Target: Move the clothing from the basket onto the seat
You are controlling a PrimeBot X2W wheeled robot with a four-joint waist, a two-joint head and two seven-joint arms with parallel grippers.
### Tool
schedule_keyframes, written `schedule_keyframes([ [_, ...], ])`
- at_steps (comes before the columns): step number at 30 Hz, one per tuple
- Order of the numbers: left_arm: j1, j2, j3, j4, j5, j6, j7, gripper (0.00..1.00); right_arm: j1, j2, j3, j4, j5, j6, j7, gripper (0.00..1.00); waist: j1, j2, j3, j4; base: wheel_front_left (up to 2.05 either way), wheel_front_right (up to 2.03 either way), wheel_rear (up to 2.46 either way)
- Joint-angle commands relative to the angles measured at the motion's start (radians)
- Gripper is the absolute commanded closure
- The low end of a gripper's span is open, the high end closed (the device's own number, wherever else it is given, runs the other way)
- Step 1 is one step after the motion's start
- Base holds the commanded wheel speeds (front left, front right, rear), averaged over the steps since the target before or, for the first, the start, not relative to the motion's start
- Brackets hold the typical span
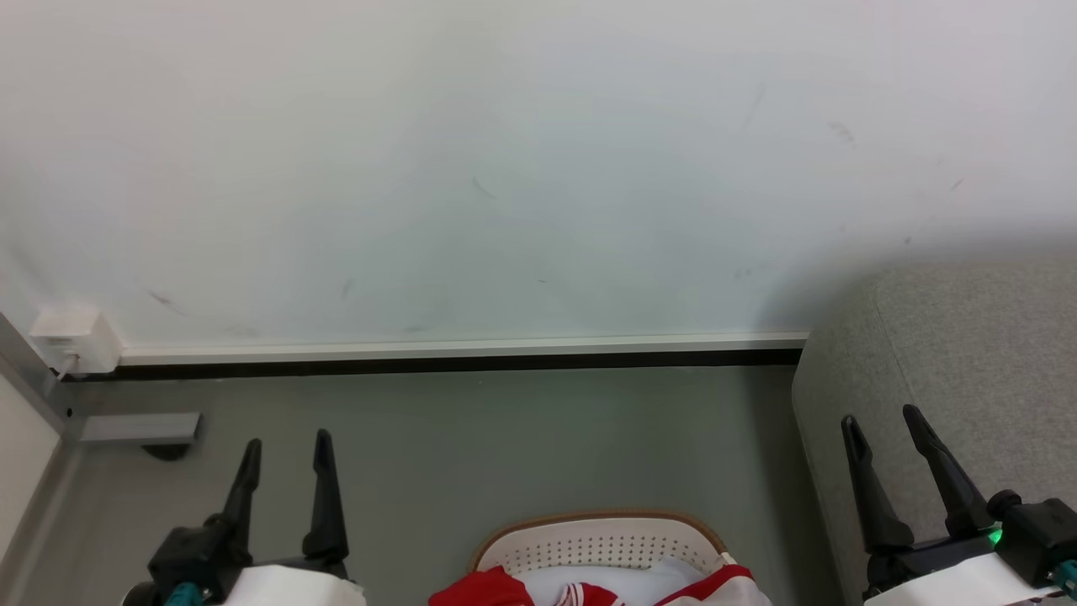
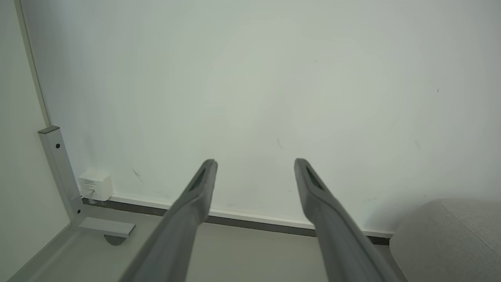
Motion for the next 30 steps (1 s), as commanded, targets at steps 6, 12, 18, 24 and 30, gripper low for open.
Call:
schedule_keyframes([
  [6, 0.011, 0.009, 0.001, 0.004, 0.053, 0.002, -0.015, 0.0, -0.001, 0.002, -0.01, -0.013, -0.047, -0.002, -0.008, 0.0, 0.0, 0.0, -0.001, -0.002, 0.0, 0.0, 0.0],
  [12, 0.012, 0.009, -0.001, 0.005, 0.065, 0.003, -0.019, 0.0, 0.002, 0.002, -0.011, -0.01, -0.046, -0.002, -0.008, 0.0, 0.0, 0.0, 0.0, -0.002, 0.0, 0.0, 0.0],
  [18, 0.012, 0.009, -0.003, 0.009, 0.063, 0.002, -0.018, 0.0, 0.002, 0.001, -0.008, -0.007, -0.038, -0.002, -0.008, 0.0, 0.0, 0.0, 0.001, -0.003, 0.0, 0.0, 0.0],
  [24, 0.012, 0.009, -0.002, 0.01, 0.061, 0.004, -0.018, 0.0, 0.003, 0.0, -0.007, -0.004, -0.034, -0.002, -0.008, 0.0, 0.0, 0.0, 0.0, -0.003, 0.0, 0.0, 0.0],
  [30, 0.014, 0.008, -0.003, 0.007, 0.057, 0.004, -0.018, 0.0, 0.004, 0.0, -0.008, -0.005, -0.034, -0.002, -0.008, 0.0, 0.0, 0.0, 0.0, -0.002, 0.0, 0.0, 0.0],
])
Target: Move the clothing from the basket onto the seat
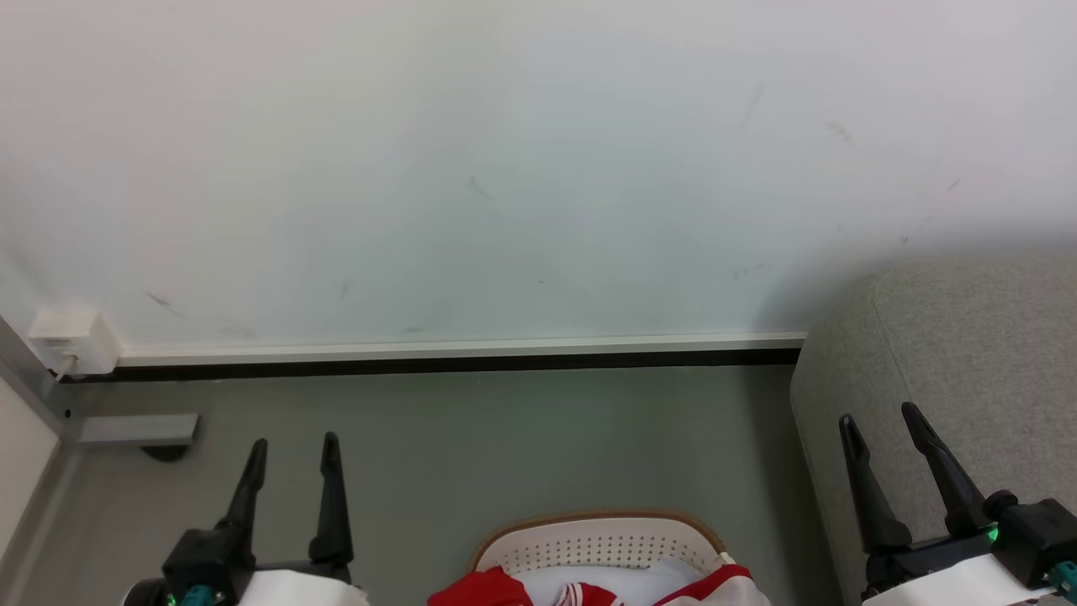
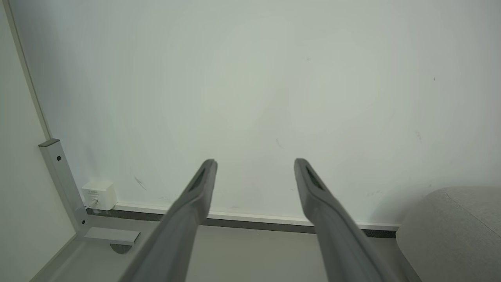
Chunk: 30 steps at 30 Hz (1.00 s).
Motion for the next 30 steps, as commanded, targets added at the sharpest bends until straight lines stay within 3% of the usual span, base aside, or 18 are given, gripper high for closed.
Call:
schedule_keyframes([
  [1, 0.011, 0.007, 0.002, 0.001, -0.002, 0.002, -0.002, 0.0, 0.004, -0.004, 0.0, 0.002, 0.009, -0.002, -0.003, 0.0, 0.0, 0.0, 0.0, 0.0, 0.0, 0.0, 0.0],
  [20, -0.007, 0.007, -0.008, -0.012, -0.021, 0.0, -0.002, 0.0, -0.023, -0.029, -0.025, -0.009, 0.023, -0.002, -0.003, 0.0, 0.0, 0.0, 0.038, -0.027, 0.0, 0.0, 0.0],
  [30, -0.075, 0.007, -0.027, -0.003, -0.033, -0.018, -0.002, 0.0, -0.079, -0.028, -0.047, -0.042, 0.04, -0.002, -0.003, 0.0, 0.0, 0.0, 0.156, -0.085, 0.0, 0.0, 0.0],
])
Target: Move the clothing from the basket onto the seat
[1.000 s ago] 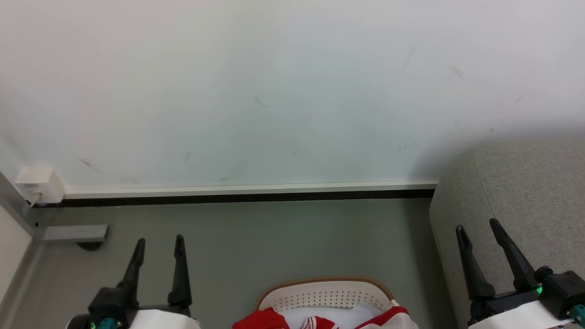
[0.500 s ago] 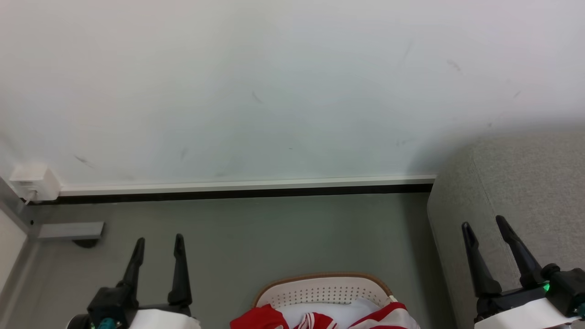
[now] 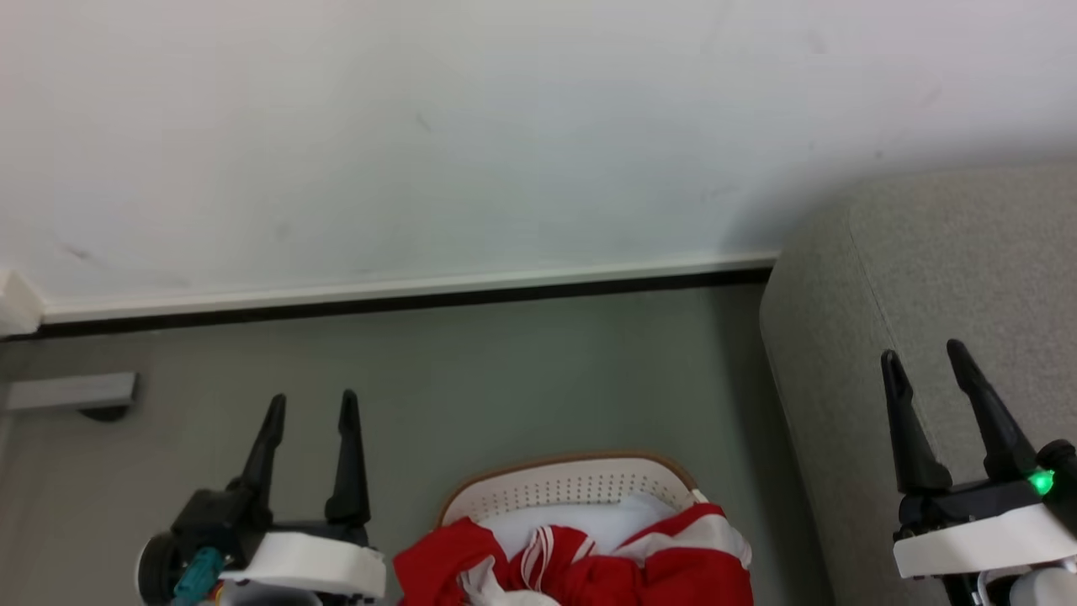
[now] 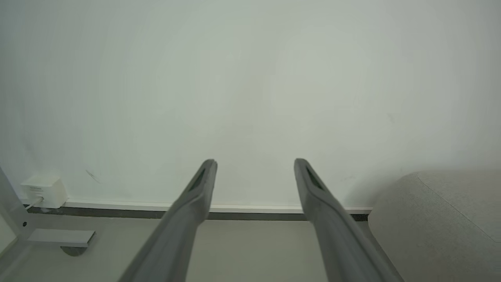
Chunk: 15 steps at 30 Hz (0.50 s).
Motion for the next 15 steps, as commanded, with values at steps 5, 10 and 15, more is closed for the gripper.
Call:
schedule_keyframes([
  [5, -0.067, 0.006, -0.018, 0.037, 0.0, -0.027, -0.001, 0.0, -0.047, 0.001, -0.02, -0.022, -0.002, -0.002, -0.003, 0.0, 0.0, -0.0001, 0.109, -0.055, 0.0, 0.0, 0.0],
  [10, -0.132, 0.006, -0.046, 0.095, -0.017, -0.041, -0.001, 0.0, -0.079, 0.0, -0.031, -0.037, 0.0, -0.002, -0.003, 0.0, 0.0, -0.0001, 0.181, -0.081, 0.0, 0.0, 0.0],
  [15, -0.205, 0.006, -0.086, 0.207, -0.018, -0.069, -0.001, 0.0, -0.118, -0.002, -0.033, -0.058, 0.004, -0.002, -0.003, 0.0, 0.0, -0.0001, 0.259, -0.108, 0.0, 0.0, 0.0],
])
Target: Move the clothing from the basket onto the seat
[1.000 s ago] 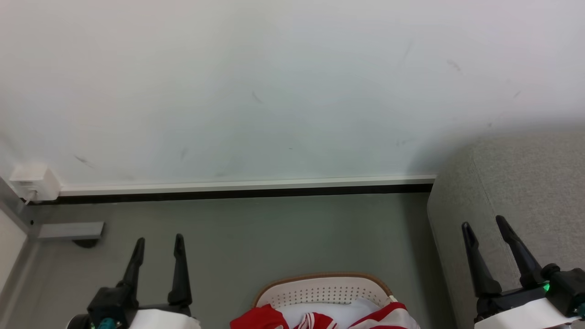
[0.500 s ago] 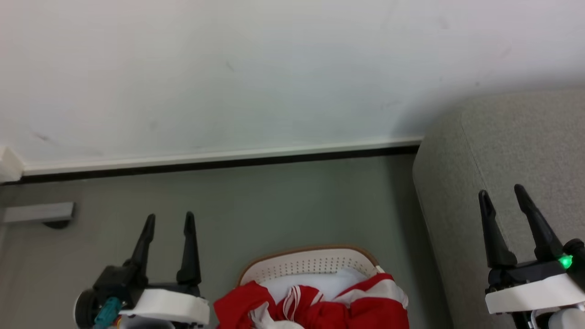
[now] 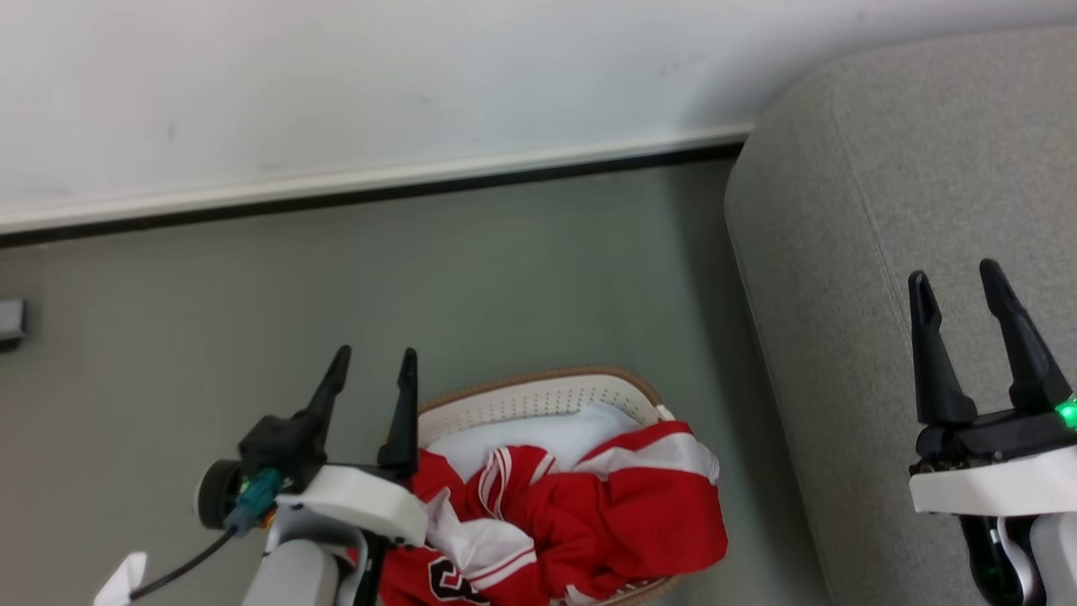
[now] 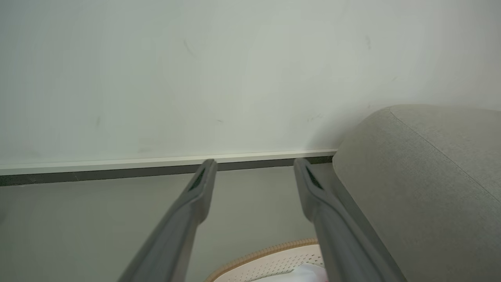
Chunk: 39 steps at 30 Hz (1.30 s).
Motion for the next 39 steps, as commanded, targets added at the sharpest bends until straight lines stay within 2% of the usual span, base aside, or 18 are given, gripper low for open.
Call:
schedule_keyframes([
  [1, -0.041, 0.007, -0.018, 0.049, -0.014, -0.011, -0.001, 0.0, -0.027, -0.003, -0.006, -0.012, 0.005, -0.002, -0.003, 0.0, -0.0001, -0.0001, 0.067, -0.032, 0.0, 0.0, 0.0],
  [11, -0.248, 0.007, -0.131, 0.44, -0.025, -0.06, 0.006, 0.0, -0.102, 0.008, -0.037, -0.052, 0.029, -0.002, -0.003, 0.0, -0.0001, -0.0001, 0.2, -0.098, 0.0, 0.0, 0.0],
  [19, -0.413, 0.007, -0.192, 0.718, -0.084, -0.088, 0.107, 0.0, -0.14, 0.047, -0.06, -0.098, 0.072, -0.002, -0.003, 0.0, -0.0001, -0.0001, 0.32, -0.148, 0.0, 0.0, 0.0],
  [25, -0.508, 0.01, -0.224, 0.847, -0.063, -0.075, 0.171, 0.0, -0.164, 0.082, -0.062, -0.117, 0.094, -0.002, -0.003, 0.0, -0.0001, -0.0001, 0.403, -0.187, 0.0, 0.0, 0.0],
  [29, -0.56, 0.031, -0.239, 0.92, -0.049, -0.057, 0.21, 0.0, -0.186, 0.103, -0.057, -0.129, 0.103, -0.002, -0.003, 0.0, -0.0001, -0.0001, 0.463, -0.224, 0.0, 0.0, 0.0],
  [39, -0.645, 0.09, -0.257, 0.971, -0.04, 0.0, 0.3, 0.0, -0.219, 0.145, -0.05, -0.149, 0.121, -0.002, -0.003, 0.0, -0.0001, -0.0001, 0.588, -0.292, 0.0, 0.0, 0.0],
])
